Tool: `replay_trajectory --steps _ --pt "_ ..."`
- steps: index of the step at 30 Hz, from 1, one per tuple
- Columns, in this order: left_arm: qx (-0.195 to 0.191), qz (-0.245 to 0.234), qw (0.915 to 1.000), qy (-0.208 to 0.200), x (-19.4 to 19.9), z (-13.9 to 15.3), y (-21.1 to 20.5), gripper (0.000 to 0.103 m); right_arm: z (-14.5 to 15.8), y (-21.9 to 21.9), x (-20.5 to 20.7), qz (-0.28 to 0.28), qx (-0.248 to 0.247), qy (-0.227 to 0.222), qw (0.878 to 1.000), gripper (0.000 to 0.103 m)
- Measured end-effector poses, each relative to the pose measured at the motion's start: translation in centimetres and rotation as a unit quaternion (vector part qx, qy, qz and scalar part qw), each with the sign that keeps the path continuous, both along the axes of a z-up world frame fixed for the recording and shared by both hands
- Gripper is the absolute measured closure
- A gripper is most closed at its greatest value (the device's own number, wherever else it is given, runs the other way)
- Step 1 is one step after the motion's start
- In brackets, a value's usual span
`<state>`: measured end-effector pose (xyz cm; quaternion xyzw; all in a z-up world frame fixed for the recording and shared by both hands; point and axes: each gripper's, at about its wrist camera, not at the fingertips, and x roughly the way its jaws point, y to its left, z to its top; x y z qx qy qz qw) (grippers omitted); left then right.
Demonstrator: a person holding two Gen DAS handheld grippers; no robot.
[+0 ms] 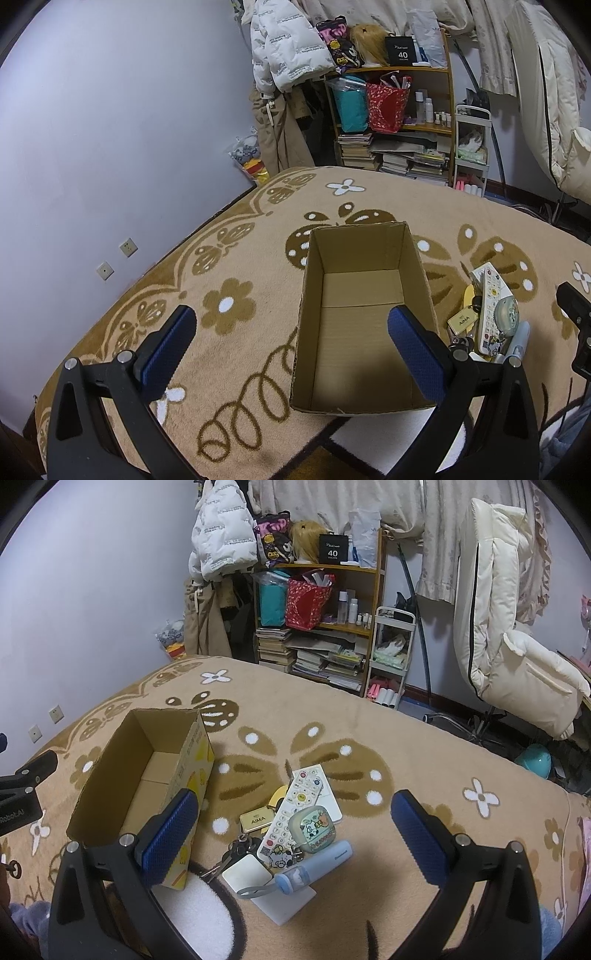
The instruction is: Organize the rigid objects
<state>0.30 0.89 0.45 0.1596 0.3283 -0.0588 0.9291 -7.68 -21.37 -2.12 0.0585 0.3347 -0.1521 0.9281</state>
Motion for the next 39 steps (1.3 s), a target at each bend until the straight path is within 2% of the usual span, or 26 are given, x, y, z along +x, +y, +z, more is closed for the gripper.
replay_trajectory --steps 12,18,23,28,39 --pt "0.001 0.0 0.9999 0.011 0.4 -0.5 0.4 0.0 -0.1 0.0 0.1 -0.002 0.003 0.0 1.0 0.0" --pt "-0.002 0.009 0.9992 0.039 1.7 -1.8 0.6 0.0 -1.0 -0.4 1.1 0.005 0.016 0.005 1.0 0.0" --pt "0.004 -0.002 0.9987 0.05 2.5 -2.6 0.2 0.0 -2.4 -0.8 2.5 0.003 0.029 0.026 0.999 0.0" --pt "0.015 0.007 0.9978 0.065 3.6 -3.5 -0.1 0.0 -4.6 -1.5 3.8 -0.003 0.046 0.064 0.997 0.0" --pt "-0.014 0.047 0.9902 0.131 6.4 -5.8 1.5 0.0 -7.3 -2.6 5.2 -0.015 0.059 0.102 0.993 0.0"
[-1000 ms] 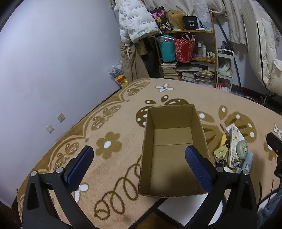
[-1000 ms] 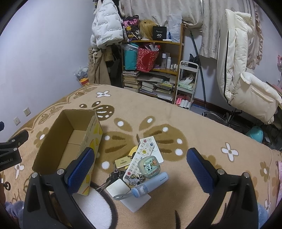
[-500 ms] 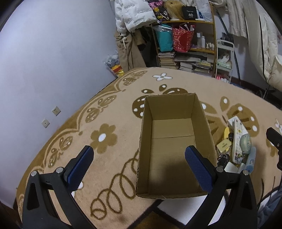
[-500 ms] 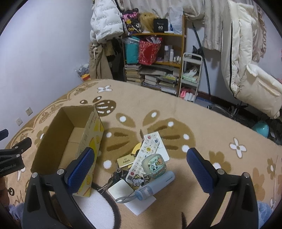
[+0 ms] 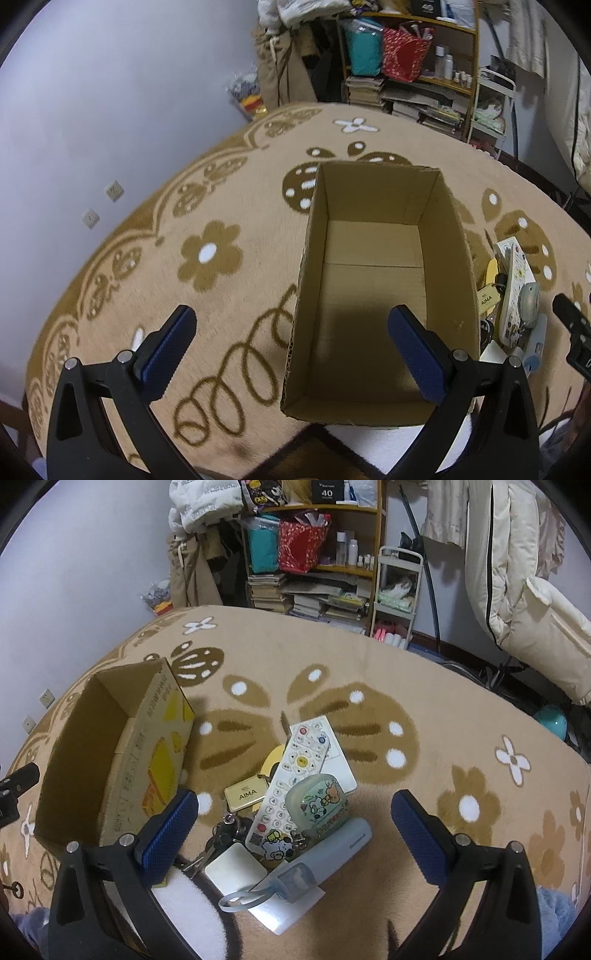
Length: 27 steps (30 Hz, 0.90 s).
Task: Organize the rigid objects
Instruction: 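Grasp the box wall with the left gripper while the right gripper approaches the blue power bank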
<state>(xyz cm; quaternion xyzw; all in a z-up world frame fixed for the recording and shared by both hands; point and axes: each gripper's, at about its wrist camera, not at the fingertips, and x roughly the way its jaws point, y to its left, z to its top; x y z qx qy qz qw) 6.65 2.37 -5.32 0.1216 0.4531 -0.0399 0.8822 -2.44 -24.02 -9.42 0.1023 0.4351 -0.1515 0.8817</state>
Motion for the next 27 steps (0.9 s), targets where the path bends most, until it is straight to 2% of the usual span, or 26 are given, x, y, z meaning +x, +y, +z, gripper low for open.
replay_trajectory --steps 6,11,12,15,19,22,27 --pt "0.0 0.019 0.9993 0.033 1.7 -1.6 0.6 0.003 -1.3 -0.7 0.5 -0.009 0.01 0.018 1.0 0.0" --pt "0.008 0.011 0.9978 0.065 2.6 -3.1 0.2 0.019 -2.4 -1.4 0.6 -0.02 0.014 0.038 0.999 0.0" --pt "0.012 0.013 0.9974 0.07 2.8 -3.4 0.1 0.025 -2.9 -1.6 0.6 -0.023 0.015 0.047 0.999 0.0" --pt "0.014 0.018 0.9962 0.085 3.1 -4.2 0.1 0.034 -3.8 -2.4 0.4 -0.036 0.019 0.069 0.997 0.0" --pt "0.016 0.006 0.9924 0.122 3.4 -5.8 -0.1 0.06 -4.6 -3.5 0.0 -0.06 0.02 0.094 0.994 0.0" --pt "0.023 0.005 0.9882 0.151 3.5 -7.2 -0.2 0.073 -5.2 -3.8 0.0 -0.06 0.022 0.106 0.992 0.0" --pt "0.036 0.002 0.9882 0.149 3.3 -7.3 -0.4 0.083 -6.1 -3.9 0.3 -0.06 0.032 0.126 0.99 0.0"
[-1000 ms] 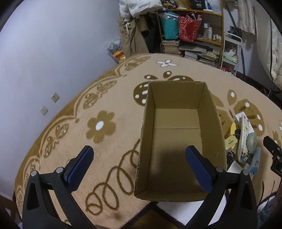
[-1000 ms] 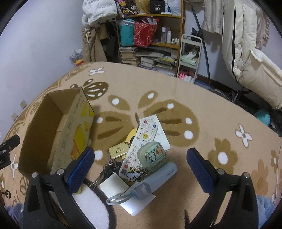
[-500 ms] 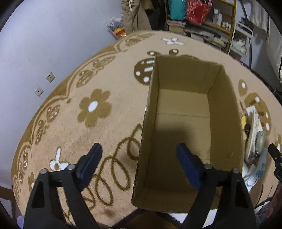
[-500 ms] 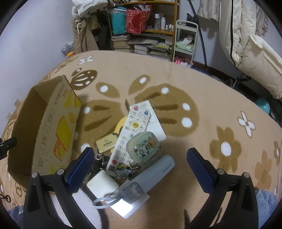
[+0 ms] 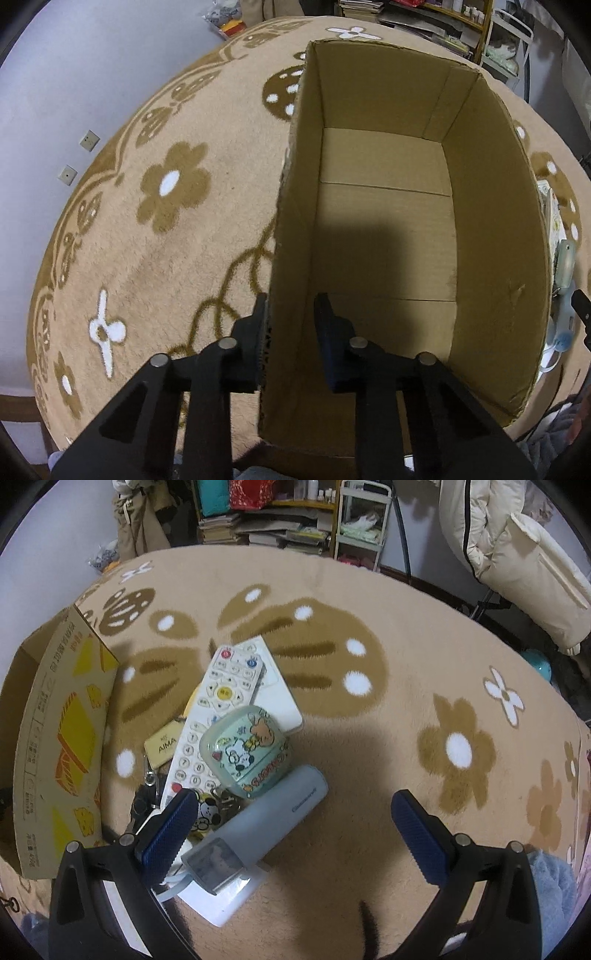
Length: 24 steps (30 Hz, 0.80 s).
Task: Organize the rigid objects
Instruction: 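Grasp the box wall with the left gripper while the right gripper approaches the blue power bank, then close the right gripper on the blue power bank and lift it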
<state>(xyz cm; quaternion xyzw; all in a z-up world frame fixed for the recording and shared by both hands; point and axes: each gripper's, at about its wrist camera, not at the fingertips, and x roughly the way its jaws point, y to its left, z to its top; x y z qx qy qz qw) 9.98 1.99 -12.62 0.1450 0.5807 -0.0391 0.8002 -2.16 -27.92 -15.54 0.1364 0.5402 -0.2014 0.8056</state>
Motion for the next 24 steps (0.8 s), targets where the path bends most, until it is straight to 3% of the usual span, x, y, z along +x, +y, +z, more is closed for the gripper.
replay_trajectory --steps 6,13,18,21,24 --pt "0.002 0.006 1.0 0.005 0.3 -0.1 0.2 0.086 -1.9 -0.1 0.1 -0.015 0.017 0.03 0.999 0.0" --pt "0.015 0.009 0.9998 0.01 0.4 -0.4 0.2 0.087 -3.0 -1.4 -0.4 -0.048 0.065 0.031 0.996 0.005" --pt "0.012 0.012 0.9998 0.011 0.4 -0.4 0.3 0.087 -4.1 -2.1 -0.8 -0.066 0.112 0.032 0.991 0.029" --pt "0.011 0.012 0.9998 0.011 0.4 -0.4 0.3 0.087 -4.2 -2.3 -0.8 -0.075 0.13 0.026 0.988 0.035" --pt "0.013 0.011 0.9998 0.012 0.5 -0.4 0.3 0.087 -4.3 -2.2 -0.8 -0.075 0.116 0.041 0.989 0.06"
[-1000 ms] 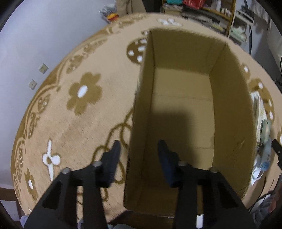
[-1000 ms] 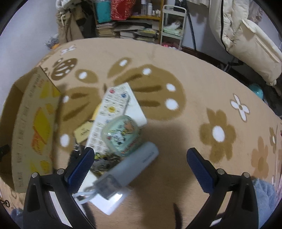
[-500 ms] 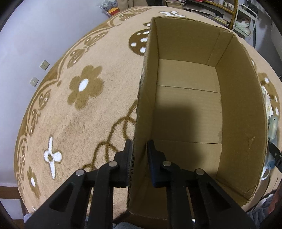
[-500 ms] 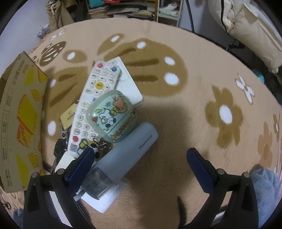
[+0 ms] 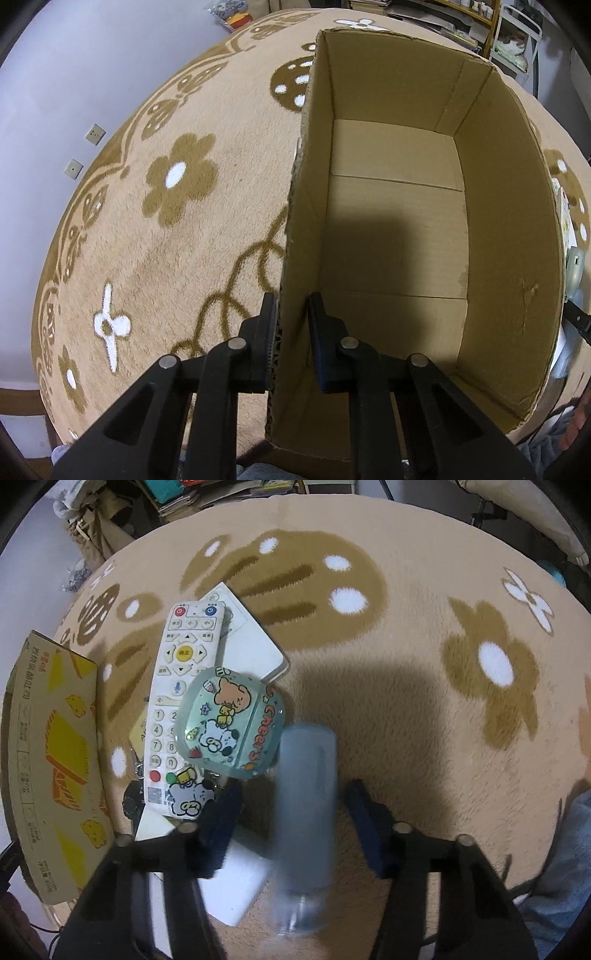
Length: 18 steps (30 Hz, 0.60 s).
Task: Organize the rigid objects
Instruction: 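Close the right gripper on the blue power bank and lift it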
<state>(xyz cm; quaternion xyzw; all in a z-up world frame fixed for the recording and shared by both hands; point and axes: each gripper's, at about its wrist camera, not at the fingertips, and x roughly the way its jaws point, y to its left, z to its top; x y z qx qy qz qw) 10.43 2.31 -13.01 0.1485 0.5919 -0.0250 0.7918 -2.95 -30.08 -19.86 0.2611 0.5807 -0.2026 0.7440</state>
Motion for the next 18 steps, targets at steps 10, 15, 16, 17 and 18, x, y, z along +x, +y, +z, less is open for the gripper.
replay_trajectory --steps 10,15,16,17,18 --pt "0.003 -0.004 1.0 0.0 -0.11 -0.06 -0.15 0.087 -0.56 0.05 0.14 -0.002 -0.009 0.007 1.0 0.07" --pt "0.0 -0.004 1.0 0.001 -0.12 0.04 -0.14 0.087 -0.63 0.24 0.13 -0.005 -0.009 0.005 1.0 0.071" --pt "0.001 -0.005 1.0 0.001 -0.12 0.04 -0.16 0.087 -0.52 0.14 0.0 -0.008 -0.007 0.003 1.0 0.071" --pt "0.001 -0.005 1.0 0.001 -0.15 0.05 -0.15 0.087 -0.35 -0.04 -0.13 -0.011 -0.006 0.002 1.0 0.071" --pt "0.001 -0.005 1.0 0.001 -0.15 0.05 -0.15 0.087 -0.03 -0.32 -0.38 -0.013 -0.004 0.0 1.0 0.071"
